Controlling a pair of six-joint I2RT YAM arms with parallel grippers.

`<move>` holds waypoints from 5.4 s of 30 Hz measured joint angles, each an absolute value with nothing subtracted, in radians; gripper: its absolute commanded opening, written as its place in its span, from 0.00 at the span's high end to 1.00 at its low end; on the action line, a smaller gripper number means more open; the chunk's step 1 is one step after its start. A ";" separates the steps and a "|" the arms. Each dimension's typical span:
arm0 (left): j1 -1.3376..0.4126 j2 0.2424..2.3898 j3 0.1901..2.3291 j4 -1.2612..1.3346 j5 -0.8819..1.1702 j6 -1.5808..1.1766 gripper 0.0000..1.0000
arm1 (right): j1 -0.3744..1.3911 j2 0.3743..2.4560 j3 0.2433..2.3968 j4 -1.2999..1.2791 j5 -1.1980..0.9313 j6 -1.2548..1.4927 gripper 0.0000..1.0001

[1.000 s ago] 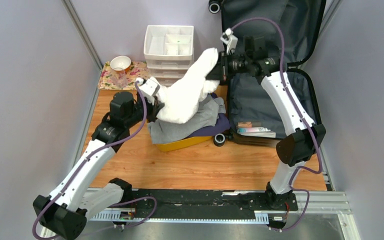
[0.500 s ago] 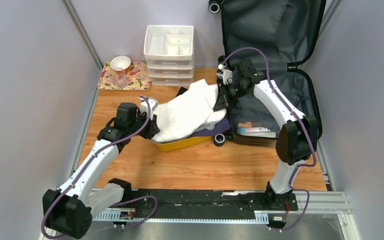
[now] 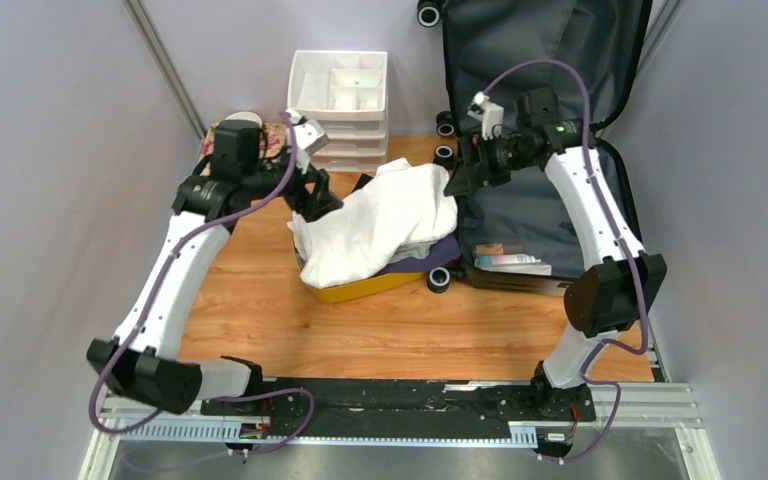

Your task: Open, take out, and arrange the luggage

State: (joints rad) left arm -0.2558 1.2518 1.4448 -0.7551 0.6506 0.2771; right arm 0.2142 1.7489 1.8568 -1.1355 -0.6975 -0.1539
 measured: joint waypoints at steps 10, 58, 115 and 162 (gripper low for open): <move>-0.528 1.630 1.523 -0.633 0.610 0.397 0.16 | 0.029 1.719 1.843 -1.097 -0.704 -0.096 0.12; 0.542 1.476 1.104 -0.884 0.102 0.375 0.12 | 0.012 1.701 1.798 -1.094 -0.761 -0.071 0.11; -0.129 1.755 1.533 -0.403 0.642 0.152 0.16 | -0.028 1.728 1.408 -1.166 -0.583 -1.050 0.16; -0.170 2.235 2.088 -0.042 0.256 0.139 0.53 | 0.025 1.726 1.543 -1.073 -0.393 -0.826 0.14</move>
